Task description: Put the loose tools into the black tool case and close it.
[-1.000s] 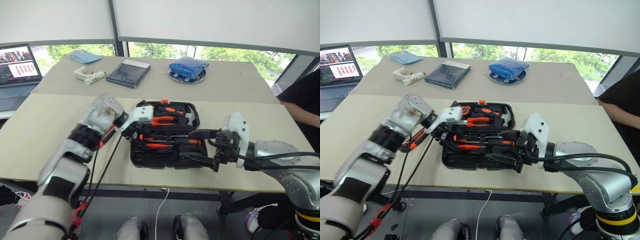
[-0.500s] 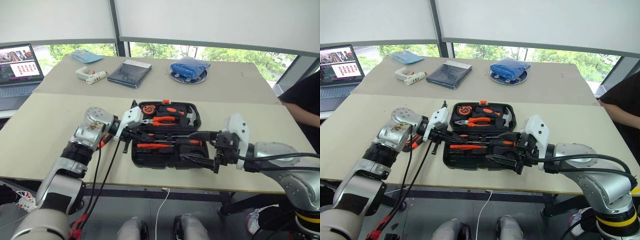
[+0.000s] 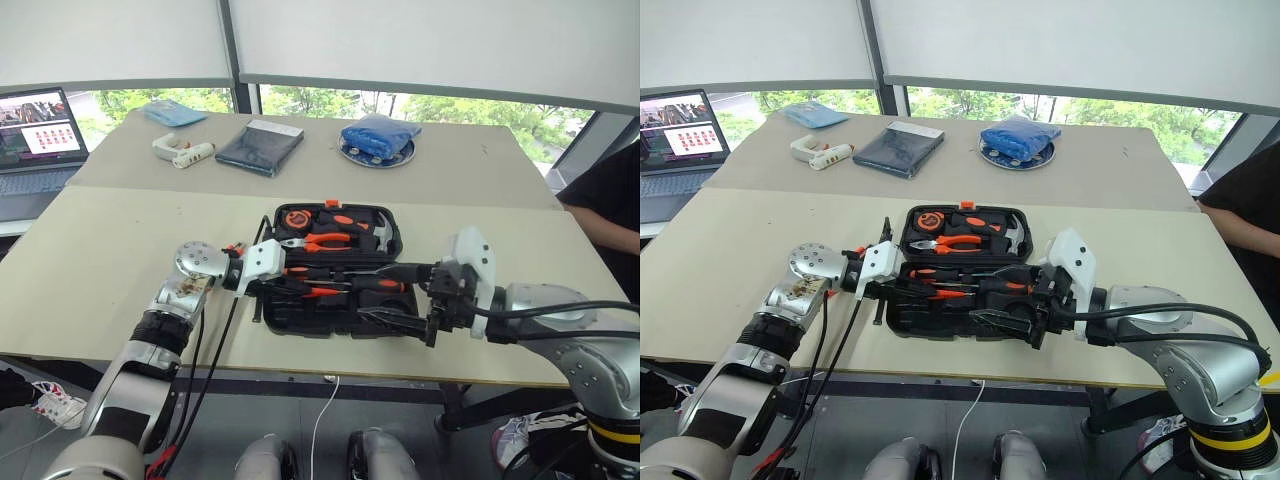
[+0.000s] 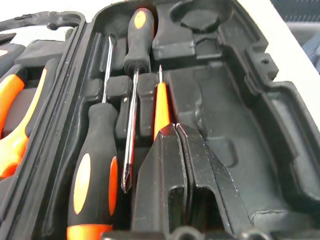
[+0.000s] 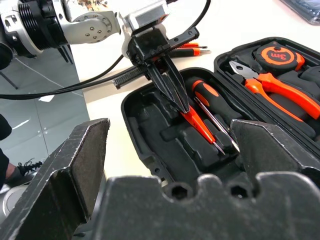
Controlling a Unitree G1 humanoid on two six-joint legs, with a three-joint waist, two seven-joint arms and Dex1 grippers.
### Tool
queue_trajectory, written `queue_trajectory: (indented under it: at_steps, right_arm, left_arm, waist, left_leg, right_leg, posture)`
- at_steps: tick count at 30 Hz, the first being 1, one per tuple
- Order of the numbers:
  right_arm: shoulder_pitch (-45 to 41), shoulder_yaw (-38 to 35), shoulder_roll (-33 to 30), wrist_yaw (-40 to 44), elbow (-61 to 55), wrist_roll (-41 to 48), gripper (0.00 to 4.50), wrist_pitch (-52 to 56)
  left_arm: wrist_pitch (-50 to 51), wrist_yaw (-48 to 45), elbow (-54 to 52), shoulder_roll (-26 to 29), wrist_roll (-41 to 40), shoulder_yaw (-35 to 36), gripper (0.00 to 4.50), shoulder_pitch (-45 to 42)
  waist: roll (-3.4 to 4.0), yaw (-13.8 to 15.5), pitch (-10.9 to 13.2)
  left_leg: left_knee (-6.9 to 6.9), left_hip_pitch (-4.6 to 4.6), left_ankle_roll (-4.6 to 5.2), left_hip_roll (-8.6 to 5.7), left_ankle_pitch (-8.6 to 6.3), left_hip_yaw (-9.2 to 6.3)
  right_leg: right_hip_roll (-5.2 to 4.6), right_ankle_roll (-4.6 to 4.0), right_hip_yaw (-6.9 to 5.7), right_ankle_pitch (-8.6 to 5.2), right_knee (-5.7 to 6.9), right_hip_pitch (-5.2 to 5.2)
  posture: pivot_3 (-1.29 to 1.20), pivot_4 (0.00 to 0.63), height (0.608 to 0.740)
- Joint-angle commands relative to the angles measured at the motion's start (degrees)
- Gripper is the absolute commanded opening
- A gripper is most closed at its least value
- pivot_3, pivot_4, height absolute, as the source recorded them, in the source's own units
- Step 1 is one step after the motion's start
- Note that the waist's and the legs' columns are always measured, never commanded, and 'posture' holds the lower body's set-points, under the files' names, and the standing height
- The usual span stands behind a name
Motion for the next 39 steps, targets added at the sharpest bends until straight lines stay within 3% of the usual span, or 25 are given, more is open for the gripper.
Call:
queue_trajectory:
  at_steps: [1, 14, 22, 28, 31, 35, 39]
  right_arm:
    - [-1.15, -0.54, 0.3, -0.8, -0.47, 0.93, 4.5, 0.32]
    - [-1.62, -0.88, 1.04, -2.35, -0.11, 2.72, 4.5, 1.01]
    - [-1.89, -0.28, 1.07, -2.76, 0.21, 2.78, 4.5, 0.73]
    - [-2.4, 0.33, 1.19, -2.41, 0.36, 2.48, 4.5, 0.47]
    - [-3.39, 1.06, 0.72, -1.16, 0.76, 1.33, 4.5, -0.53]
    - [-5.78, 2.24, 0.02, 2.13, 1.75, 0.18, 4.5, -2.01]
    - [-7.93, 3.61, -0.06, 5.93, 4.06, -0.22, 4.5, -2.91]
  left_arm:
    - [-2.37, 1.39, 2.2, -0.57, 1.38, -0.12, 0.08, -1.26]
    - [-4.6, 1.6, 5.41, -1.24, 2.22, -0.12, 0.08, -2.07]
    - [-0.64, 0.96, 5.0, -0.23, 3.43, -1.09, 0.08, -0.39]
    - [9.2, 0.21, 1.81, 1.46, 1.41, 0.28, 0.08, 0.78]
    - [17.7, 0.79, -4.28, 4.19, -2.88, 4.3, 0.77, 1.71]
    - [30.0, 4.0, -17.86, 11.29, -10.13, 13.33, 2.25, 6.96]
    - [42.48, 9.1, -31.98, 19.55, -16.04, 25.6, 3.68, 18.03]
  waist:
    - [-0.01, 0.0, 0.0]
    - [0.01, -0.29, -0.06]
    - [0.01, -0.46, -0.06]
    - [0.06, -1.02, -0.14]
    - [0.07, -1.38, -0.13]
    - [0.06, -1.8, -0.12]
    - [0.06, -1.69, -0.12]
  left_leg:
    - [0.0, 0.01, 0.0, 0.0, 0.0, 0.0]
    - [-0.01, 0.11, 0.0, 0.03, 0.0, -0.01]
    - [-0.02, 0.1, 0.0, 0.03, 0.0, 0.0]
    - [-0.03, 0.19, -0.01, 0.04, 0.0, 0.0]
    - [-0.03, 0.2, -0.02, 0.08, 0.01, 0.0]
    - [-0.1, 0.15, -0.08, 0.11, 0.04, 0.0]
    - [-0.12, 0.11, -0.09, 0.12, 0.04, -0.01]
  right_leg:
    - [0.0, 0.0, 0.0, 0.0, 0.0, 0.02]
    - [0.01, 0.03, 0.01, -0.01, 0.02, 0.07]
    - [0.02, 0.02, 0.01, -0.01, 0.01, 0.07]
    - [0.03, 0.26, 0.03, -0.15, 0.02, 0.12]
    - [0.06, 0.28, 0.06, -0.16, 0.04, 0.11]
    - [0.1, 0.27, 0.1, -0.17, 0.05, 0.02]
    - [0.05, 0.24, 0.15, -0.18, 0.01, -0.01]
  posture:
    - [0.0, 0.15, 0.718]
    - [0.0, 0.15, 0.718]
    - [0.0, 0.15, 0.718]
    - [0.0, 0.15, 0.718]
    - [0.0, 0.15, 0.718]
    - [0.0, 0.15, 0.718]
    - [0.0, 0.15, 0.718]
